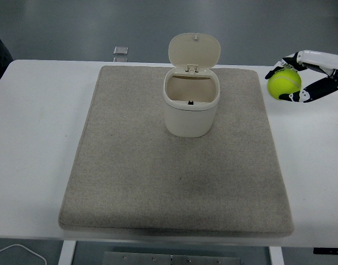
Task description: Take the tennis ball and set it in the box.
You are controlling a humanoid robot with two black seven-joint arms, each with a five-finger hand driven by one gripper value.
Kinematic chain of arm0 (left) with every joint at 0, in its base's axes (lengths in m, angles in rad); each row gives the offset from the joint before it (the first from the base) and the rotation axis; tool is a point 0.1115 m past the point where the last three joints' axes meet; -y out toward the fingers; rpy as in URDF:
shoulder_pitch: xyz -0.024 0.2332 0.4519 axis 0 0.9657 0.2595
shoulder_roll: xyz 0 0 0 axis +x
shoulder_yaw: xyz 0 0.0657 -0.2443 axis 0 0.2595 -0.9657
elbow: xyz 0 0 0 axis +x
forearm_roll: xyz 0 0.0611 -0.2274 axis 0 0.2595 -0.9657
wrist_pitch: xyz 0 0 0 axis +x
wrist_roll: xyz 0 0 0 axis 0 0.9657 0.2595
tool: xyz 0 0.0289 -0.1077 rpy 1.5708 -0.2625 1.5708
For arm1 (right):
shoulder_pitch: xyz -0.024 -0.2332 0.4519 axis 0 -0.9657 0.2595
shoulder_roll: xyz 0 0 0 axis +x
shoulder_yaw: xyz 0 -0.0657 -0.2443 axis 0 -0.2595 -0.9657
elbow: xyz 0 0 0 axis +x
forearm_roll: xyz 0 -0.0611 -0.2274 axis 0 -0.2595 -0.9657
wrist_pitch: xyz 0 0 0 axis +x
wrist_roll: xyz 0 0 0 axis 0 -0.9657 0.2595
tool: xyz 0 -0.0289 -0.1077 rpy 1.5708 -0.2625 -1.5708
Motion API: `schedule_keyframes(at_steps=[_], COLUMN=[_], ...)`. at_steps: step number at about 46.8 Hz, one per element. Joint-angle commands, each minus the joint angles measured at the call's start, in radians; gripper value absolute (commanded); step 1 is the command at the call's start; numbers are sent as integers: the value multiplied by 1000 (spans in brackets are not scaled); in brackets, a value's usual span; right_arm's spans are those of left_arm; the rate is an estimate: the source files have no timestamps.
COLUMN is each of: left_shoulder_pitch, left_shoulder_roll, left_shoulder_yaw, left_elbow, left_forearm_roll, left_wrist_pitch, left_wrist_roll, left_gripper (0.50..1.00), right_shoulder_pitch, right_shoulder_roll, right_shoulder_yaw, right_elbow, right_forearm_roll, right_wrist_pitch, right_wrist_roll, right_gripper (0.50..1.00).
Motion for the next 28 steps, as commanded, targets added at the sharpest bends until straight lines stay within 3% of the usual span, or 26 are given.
schedule_keyframes(at_steps=[1,10,22,28], left_shoulder_pitch=[0,0,0,0], left_shoulder_roll=[0,0,0,0], left_shoulder_yaw=[0,0,0,0], left_elbow=[0,0,0,0], left_forearm_roll=[0,0,0,0], left_wrist_pitch=[0,0,0,0], left_wrist_roll=[0,1,0,0], left_gripper=[992,992,992,992], right_shoulder_pitch=[21,73,100,108], right_shoulder_roll=[12,60,188,233], right_shoulder_yaw=[-1,-13,-15,-13], right_elbow=[13,40,40,30], right_forearm_roll=[11,43,43,45], right_wrist_pitch=[0,11,18,12], right_wrist_roll=[0,-3,-17,-51], right_gripper=[500,500,500,500])
